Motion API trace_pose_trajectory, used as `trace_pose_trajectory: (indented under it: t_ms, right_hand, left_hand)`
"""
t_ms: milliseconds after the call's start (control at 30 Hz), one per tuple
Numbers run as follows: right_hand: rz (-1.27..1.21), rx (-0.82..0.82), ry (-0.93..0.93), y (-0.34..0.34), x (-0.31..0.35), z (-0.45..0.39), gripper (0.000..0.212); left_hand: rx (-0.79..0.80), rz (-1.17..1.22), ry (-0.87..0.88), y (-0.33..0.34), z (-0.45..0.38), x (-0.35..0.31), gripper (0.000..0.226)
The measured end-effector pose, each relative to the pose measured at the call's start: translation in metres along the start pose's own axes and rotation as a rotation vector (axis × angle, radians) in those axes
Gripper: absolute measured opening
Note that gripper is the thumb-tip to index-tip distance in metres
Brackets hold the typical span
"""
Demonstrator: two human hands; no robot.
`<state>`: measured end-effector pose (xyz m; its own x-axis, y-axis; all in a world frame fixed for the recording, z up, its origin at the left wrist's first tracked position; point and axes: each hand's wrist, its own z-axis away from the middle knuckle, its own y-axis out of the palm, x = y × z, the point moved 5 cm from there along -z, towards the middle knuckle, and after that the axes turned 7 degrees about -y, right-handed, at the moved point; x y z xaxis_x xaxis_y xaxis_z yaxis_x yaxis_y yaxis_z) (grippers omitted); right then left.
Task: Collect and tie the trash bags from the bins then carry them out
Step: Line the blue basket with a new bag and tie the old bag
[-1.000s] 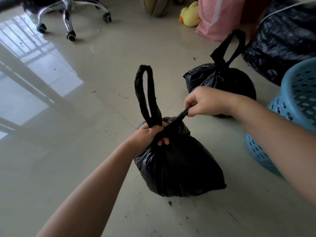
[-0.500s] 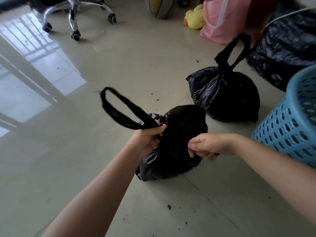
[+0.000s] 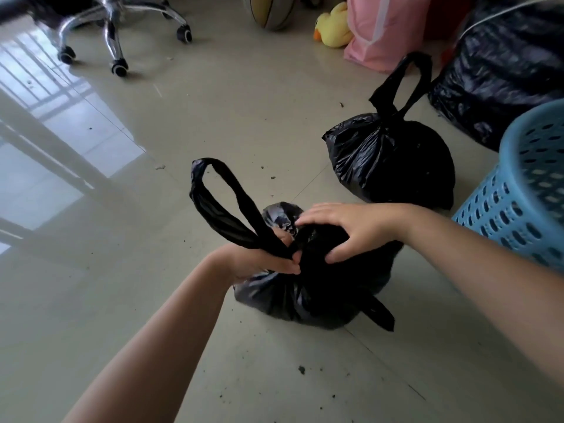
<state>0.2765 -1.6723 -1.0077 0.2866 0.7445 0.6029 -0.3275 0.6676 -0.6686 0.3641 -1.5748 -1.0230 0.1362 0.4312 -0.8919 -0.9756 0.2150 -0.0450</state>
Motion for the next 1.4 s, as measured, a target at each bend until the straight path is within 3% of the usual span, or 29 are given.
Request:
trace_pose_trajectory:
  t_ms: [100, 133, 333, 400, 467, 600, 633, 733, 900, 967, 1167, 1400]
  right_hand:
    - [-0.011, -0.069, 0.002, 0.006, 0.006, -0.006, 0.007]
    - [-0.034, -0.085, -0.005, 0.009, 0.007, -0.007, 0.005]
    - [-0.125, -0.156, -0.049, 0.017, 0.014, -0.019, 0.033]
    - [-0.17, -0.18, -0.047, 0.02, 0.012, -0.021, 0.033]
    - [-0.233, -0.203, -0.03, 0.022, 0.01, -0.019, 0.034]
    - [-0.231, -0.196, -0.023, 0.027, 0.015, -0.02, 0.024]
    - [-0.209, -0.198, -0.024, 0.027, 0.016, -0.022, 0.025]
    - [-0.216, -0.227, -0.036, 0.028, 0.016, -0.025, 0.03]
    - [-0.381, -0.221, 0.054, 0.031, -0.003, -0.018, 0.02]
    - [-0.433, -0.225, 0.077, 0.033, -0.008, -0.015, 0.018]
    - [-0.431, -0.285, 0.088, 0.032, -0.009, -0.017, 0.035]
    - [-0.55, -0.28, 0.091, 0.038, -0.015, -0.015, 0.029]
  left_hand:
    - [-0.06, -0.087, 0.045, -0.008, 0.003, -0.006, 0.041]
    - [-0.079, -0.064, 0.058, -0.012, 0.005, -0.005, 0.042]
    - [-0.457, 0.126, 0.136, -0.039, 0.001, 0.013, 0.049]
    - [-0.578, 0.045, 0.188, -0.038, 0.001, 0.013, 0.046]
    - [-0.689, -0.048, 0.224, -0.034, 0.002, 0.008, 0.03]
    - [-0.931, 0.039, 0.072, -0.04, 0.002, 0.014, 0.046]
    - [-0.959, -0.029, 0.04, -0.039, 0.001, 0.014, 0.039]
    - [-0.989, -0.207, -0.106, -0.041, -0.003, 0.019, 0.02]
    - [-0.59, 0.503, -0.238, -0.043, -0.006, 0.032, 0.032]
    - [-0.531, 0.718, -0.233, -0.037, -0.006, 0.037, 0.033]
    - [-0.644, 0.98, -0.213, -0.027, -0.016, 0.038, 0.036]
    - [-0.738, 1.169, -0.249, -0.022, -0.016, 0.04, 0.034]
